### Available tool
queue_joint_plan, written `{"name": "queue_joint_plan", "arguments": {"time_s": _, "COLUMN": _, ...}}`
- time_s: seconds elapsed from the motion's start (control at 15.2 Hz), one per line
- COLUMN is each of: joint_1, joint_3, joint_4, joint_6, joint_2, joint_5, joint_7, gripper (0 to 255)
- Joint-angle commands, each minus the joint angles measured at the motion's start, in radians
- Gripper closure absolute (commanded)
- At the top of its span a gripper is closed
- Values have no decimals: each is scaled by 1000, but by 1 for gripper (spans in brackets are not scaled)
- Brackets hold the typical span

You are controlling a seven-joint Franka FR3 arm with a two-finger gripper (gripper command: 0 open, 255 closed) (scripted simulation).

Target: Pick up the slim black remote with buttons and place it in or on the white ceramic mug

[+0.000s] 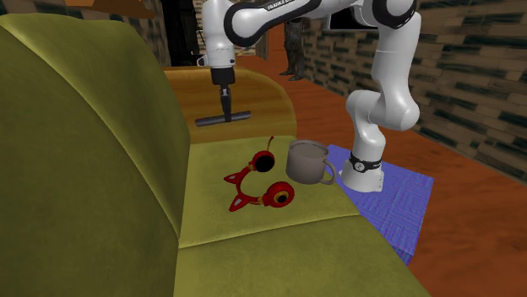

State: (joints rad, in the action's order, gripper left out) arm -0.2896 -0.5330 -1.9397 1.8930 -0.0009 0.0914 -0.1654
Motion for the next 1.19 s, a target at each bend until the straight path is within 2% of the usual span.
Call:
{"name": "queue_joint_plan", "arguments": {"time_s": 0.0, "joint_1": 0, "joint_3": 0, "joint_4": 25, "joint_6": -29, "joint_2": -5, "joint_5": -4, "joint_7": 4, "gripper": 255}}
{"name": "queue_joint_plan", "arguments": {"time_s": 0.07, "joint_1": 0, "joint_3": 0, "joint_4": 34, "joint_6": -40, "joint_2": -7, "joint_5": -5, "joint_7": 6, "gripper": 255}}
{"name": "queue_joint_plan", "arguments": {"time_s": 0.33, "joint_1": 26, "joint_3": 45, "joint_4": -140, "joint_6": -7, "joint_2": -175, "joint_5": -83, "joint_7": 107, "gripper": 255}}
{"name": "queue_joint_plan", "arguments": {"time_s": 0.59, "joint_1": 29, "joint_3": 106, "joint_4": -293, "joint_6": 5, "joint_2": -331, "joint_5": -136, "joint_7": 203, "gripper": 255}}
{"name": "queue_joint_plan", "arguments": {"time_s": 1.12, "joint_1": 24, "joint_3": 245, "joint_4": -549, "joint_6": -20, "joint_2": -618, "joint_5": -163, "joint_7": 375, "gripper": 255}}
